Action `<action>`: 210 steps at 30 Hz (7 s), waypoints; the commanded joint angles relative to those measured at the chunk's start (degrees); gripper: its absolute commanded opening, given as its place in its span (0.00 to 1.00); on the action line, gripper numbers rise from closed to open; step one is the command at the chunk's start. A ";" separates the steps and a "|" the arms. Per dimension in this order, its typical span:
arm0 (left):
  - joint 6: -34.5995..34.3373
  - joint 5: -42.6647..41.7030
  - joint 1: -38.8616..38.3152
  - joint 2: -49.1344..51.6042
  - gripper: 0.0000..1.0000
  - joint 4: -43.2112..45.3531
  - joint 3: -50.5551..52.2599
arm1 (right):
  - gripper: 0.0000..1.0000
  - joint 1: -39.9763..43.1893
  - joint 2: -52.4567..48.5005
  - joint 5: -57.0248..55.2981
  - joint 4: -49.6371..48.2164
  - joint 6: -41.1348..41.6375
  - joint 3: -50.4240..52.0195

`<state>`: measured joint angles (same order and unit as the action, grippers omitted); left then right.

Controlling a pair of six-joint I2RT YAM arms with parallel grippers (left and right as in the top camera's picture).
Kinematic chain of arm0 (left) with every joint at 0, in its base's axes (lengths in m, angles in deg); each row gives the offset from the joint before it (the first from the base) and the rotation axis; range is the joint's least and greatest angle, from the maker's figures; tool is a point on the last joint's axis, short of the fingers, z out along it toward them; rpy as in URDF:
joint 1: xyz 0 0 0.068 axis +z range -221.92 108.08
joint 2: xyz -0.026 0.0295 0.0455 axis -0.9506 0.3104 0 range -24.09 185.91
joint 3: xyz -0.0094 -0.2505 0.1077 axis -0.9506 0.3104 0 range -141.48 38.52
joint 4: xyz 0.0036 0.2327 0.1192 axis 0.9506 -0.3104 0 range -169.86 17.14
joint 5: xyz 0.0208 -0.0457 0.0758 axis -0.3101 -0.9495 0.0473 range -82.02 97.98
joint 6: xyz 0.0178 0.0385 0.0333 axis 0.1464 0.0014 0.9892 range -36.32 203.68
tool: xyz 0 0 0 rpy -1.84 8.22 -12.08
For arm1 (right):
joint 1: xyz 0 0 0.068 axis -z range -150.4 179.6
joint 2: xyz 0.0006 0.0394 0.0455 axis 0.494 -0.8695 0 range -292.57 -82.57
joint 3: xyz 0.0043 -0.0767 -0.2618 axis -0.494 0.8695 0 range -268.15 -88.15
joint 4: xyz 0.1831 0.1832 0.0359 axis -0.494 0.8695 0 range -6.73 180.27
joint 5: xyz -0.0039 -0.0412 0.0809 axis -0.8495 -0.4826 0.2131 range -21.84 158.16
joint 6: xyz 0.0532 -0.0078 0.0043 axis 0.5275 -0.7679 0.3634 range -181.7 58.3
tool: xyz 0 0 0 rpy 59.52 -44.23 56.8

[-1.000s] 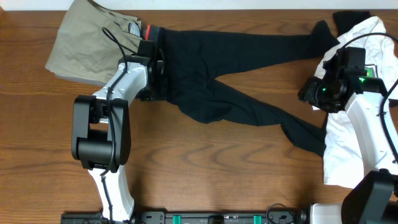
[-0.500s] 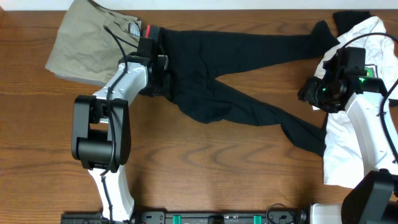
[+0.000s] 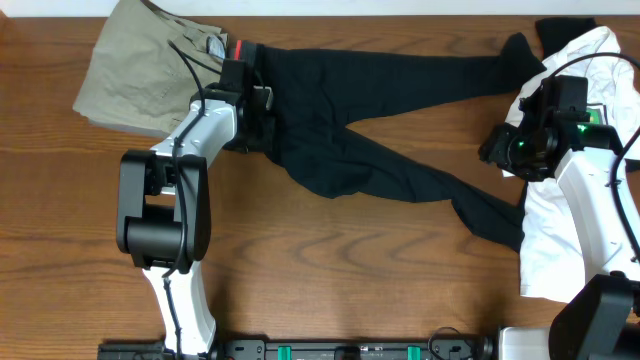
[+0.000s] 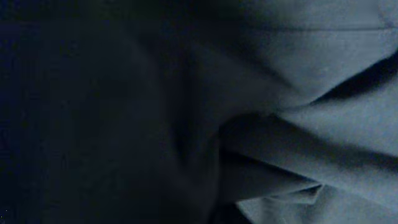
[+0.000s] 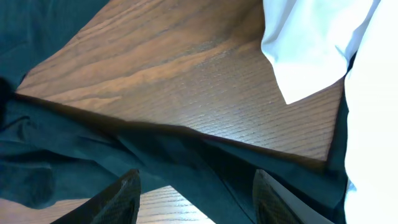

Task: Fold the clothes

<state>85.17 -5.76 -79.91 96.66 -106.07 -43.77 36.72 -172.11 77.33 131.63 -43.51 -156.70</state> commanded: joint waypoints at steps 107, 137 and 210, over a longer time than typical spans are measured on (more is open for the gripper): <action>-16.83 6.97 8.76 -21.44 0.25 -0.76 21.33 | 0.59 -0.44 0.04 0.13 -0.17 -0.68 -0.33; -18.58 16.90 -5.22 -19.06 0.24 -1.53 21.24 | 0.60 -0.44 0.04 1.79 -0.33 -0.68 -0.33; -10.60 9.33 17.88 -32.15 0.06 -9.75 22.62 | 0.61 -0.46 0.04 1.79 1.92 -0.79 -0.33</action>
<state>72.04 -0.41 -63.36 64.80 -115.34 -20.12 36.72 -172.11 78.88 132.81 -43.53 -156.70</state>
